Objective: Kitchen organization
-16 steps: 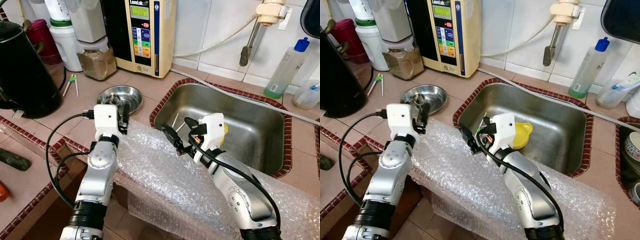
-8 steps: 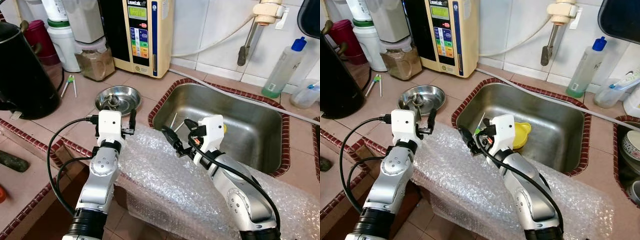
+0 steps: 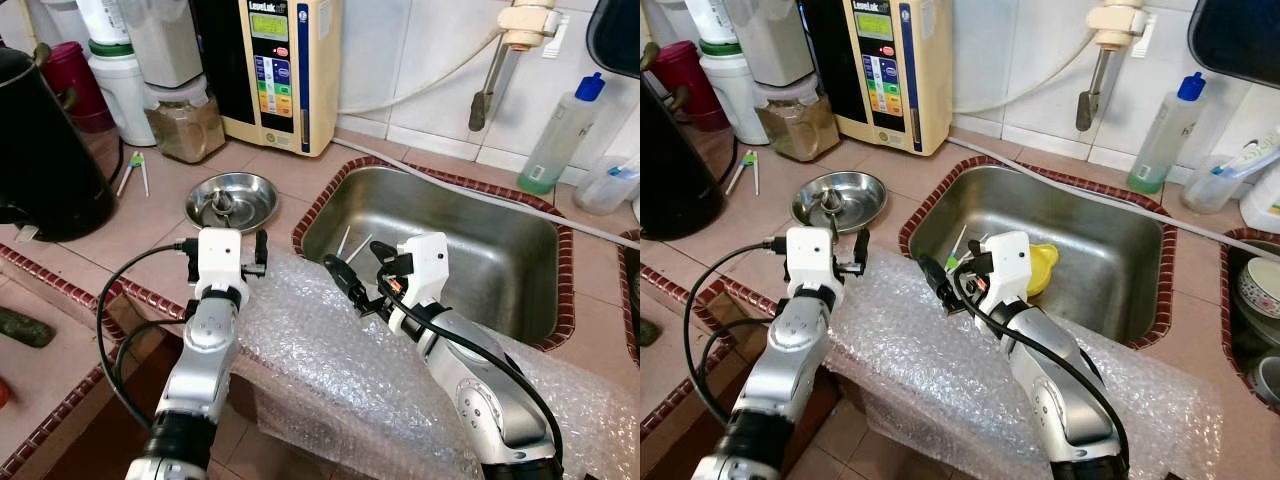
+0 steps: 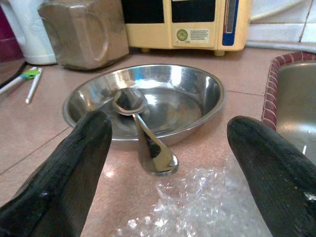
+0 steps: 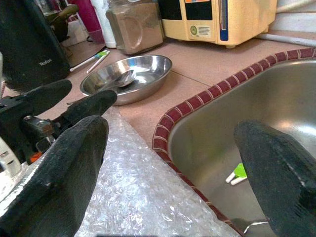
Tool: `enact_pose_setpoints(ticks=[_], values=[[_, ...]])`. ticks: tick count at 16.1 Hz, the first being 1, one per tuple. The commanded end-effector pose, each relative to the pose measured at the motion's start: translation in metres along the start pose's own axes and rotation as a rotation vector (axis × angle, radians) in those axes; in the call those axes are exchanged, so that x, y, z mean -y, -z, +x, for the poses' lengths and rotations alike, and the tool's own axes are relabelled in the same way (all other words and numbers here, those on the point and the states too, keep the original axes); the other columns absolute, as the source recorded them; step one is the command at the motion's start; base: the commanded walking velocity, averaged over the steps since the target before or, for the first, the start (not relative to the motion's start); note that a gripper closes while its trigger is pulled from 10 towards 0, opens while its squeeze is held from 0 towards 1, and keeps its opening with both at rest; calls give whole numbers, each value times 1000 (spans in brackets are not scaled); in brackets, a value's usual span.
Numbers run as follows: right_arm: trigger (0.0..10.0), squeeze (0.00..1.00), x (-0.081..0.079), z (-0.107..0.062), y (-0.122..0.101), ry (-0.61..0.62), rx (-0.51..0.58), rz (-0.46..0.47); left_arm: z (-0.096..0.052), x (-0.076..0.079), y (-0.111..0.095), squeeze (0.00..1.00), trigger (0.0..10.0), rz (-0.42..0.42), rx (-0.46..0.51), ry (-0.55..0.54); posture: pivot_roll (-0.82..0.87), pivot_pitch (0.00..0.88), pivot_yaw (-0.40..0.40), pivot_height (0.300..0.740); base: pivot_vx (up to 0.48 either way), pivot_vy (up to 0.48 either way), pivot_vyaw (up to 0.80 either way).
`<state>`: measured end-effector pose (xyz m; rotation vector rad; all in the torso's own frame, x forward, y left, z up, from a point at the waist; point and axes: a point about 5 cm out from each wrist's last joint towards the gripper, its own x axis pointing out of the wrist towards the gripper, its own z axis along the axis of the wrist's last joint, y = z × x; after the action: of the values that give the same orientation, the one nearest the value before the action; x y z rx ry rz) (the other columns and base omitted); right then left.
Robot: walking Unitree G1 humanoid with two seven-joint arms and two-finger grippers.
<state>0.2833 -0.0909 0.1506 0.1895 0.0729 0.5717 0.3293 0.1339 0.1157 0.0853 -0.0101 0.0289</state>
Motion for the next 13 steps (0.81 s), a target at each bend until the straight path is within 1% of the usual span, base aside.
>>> enact_pose_setpoints(ticks=[1,3,4,5,10,13], values=[[10000,0,-2,-2,-3,-2,7,-11,3,-2,2,0,10000,0,-6,-8,-30,40,28,740,0,0,0],[10000,0,-1,-3,-2,5,6,-12,7,-3,1,0,10000,-7,-2,-11,-30,39,31,740,0,0,0],[10000,0,-1,-3,-2,6,5,-12,11,-4,1,0,9176,-22,-12,-21,-31,38,32,740,0,0,0],[10000,0,-1,-3,-2,6,6,-12,12,-4,2,0,0,-26,-15,-25,-33,39,33,740,0,0,0],[10000,0,-1,-4,-2,12,8,-10,17,-6,1,0,0,-14,-2,-28,-33,40,38,740,0,0,0],[10000,0,-1,-4,-2,15,9,-9,17,-5,1,0,0,-18,0,-24,-33,42,40,740,0,0,0]])
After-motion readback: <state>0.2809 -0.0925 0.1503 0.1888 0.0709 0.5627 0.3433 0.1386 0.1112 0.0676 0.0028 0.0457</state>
